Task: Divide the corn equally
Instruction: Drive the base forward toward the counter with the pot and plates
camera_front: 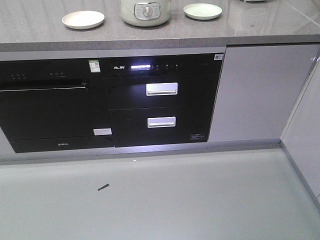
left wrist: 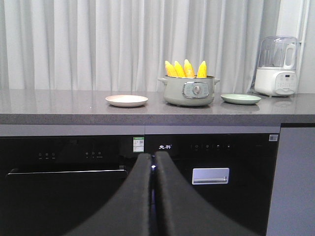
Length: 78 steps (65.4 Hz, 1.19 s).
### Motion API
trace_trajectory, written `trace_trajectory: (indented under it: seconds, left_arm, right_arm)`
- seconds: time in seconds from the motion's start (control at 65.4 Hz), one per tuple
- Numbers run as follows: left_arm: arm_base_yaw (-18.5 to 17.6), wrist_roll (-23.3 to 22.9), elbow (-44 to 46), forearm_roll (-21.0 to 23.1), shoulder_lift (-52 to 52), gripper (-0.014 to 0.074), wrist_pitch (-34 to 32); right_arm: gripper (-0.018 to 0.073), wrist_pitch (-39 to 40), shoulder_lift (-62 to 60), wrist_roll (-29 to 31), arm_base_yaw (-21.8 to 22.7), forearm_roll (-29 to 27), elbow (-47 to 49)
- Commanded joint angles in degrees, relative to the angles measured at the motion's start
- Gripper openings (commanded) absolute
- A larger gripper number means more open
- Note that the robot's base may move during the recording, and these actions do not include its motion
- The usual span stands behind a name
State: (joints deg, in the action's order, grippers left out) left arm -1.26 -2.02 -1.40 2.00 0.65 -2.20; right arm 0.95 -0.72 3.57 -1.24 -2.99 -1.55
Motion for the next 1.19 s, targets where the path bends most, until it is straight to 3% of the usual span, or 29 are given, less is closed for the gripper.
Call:
trace_trajectory:
  seconds: [0.0,1.178]
  left_arm:
    - [0.0,-0.3,0.9,0.5,0.9,-0.0006,-4.3]
    - [0.0,-0.3,0.9,0.5,0.9,-0.0006,-4.3]
  right_arm:
    - [-0.0010,4.3,-0.4,0.3,0.3,0.6,-0.5]
    - [-0.0010,4.3,-0.4,0.3,0.3,0.6,-0.5]
